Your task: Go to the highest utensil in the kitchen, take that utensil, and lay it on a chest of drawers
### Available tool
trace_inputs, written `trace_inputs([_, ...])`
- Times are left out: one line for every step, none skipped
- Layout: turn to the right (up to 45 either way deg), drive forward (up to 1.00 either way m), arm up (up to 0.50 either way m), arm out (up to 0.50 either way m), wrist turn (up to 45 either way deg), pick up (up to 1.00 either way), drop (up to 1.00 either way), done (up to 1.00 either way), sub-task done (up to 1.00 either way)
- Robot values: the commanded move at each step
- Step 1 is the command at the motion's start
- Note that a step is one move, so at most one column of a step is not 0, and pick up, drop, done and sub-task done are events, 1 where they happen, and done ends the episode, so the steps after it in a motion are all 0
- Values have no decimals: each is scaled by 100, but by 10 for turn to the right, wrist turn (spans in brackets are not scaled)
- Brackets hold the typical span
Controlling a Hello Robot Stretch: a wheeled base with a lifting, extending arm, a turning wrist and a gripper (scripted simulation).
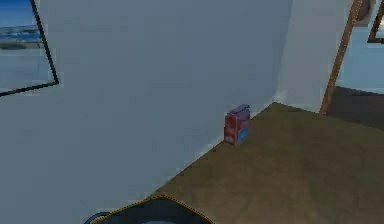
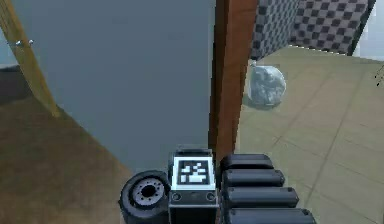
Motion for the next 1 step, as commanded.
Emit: trace_inputs([360, 0, 0, 0, 0, 0, 0, 0, 0])
